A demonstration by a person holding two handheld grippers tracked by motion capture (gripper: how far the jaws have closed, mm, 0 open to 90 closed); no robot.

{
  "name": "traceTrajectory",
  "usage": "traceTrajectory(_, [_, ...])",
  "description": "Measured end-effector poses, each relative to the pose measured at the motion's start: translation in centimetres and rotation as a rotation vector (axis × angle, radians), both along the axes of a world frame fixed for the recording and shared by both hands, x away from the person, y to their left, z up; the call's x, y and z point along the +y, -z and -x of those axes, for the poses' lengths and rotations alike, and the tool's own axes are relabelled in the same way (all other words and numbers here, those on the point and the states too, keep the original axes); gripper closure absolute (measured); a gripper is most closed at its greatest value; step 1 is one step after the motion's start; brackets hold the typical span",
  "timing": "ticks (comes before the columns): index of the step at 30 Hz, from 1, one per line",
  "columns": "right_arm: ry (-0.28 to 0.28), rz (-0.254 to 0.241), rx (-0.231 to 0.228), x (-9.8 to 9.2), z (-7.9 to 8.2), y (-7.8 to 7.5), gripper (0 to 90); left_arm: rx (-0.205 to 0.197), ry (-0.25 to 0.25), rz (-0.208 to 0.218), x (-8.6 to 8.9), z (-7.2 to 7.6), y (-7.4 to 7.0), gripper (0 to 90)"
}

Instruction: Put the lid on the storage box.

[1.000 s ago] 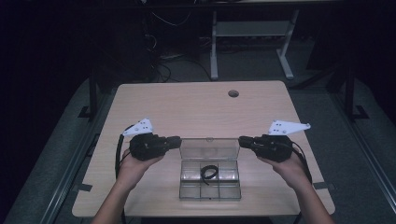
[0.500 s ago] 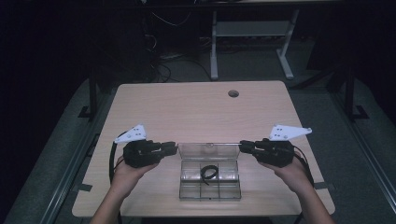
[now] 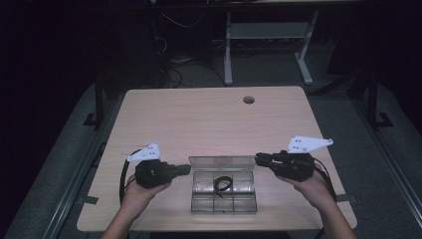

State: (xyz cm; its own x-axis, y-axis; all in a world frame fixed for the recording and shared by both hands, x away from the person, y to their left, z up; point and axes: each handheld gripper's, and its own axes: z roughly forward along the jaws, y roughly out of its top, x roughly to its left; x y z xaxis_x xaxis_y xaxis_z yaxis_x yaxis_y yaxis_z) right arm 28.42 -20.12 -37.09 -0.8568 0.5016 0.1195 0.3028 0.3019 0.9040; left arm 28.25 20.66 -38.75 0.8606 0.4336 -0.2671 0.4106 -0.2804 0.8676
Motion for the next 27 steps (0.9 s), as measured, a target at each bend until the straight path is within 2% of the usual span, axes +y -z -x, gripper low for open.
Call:
traceTrajectory(16, [-0.038, 0.006, 0.003, -0.2, 0.9, 0.3, 78.1, 0.002, 0.018, -0.003, 0.0, -0.1, 0.2, 89.7])
traceTrajectory(27, [-0.014, -0.005, 0.051, -1.3, 1.4, 1.2, 78.0, 0.003, 0.028, -0.009, 0.0, 0.1, 0.4, 89.7])
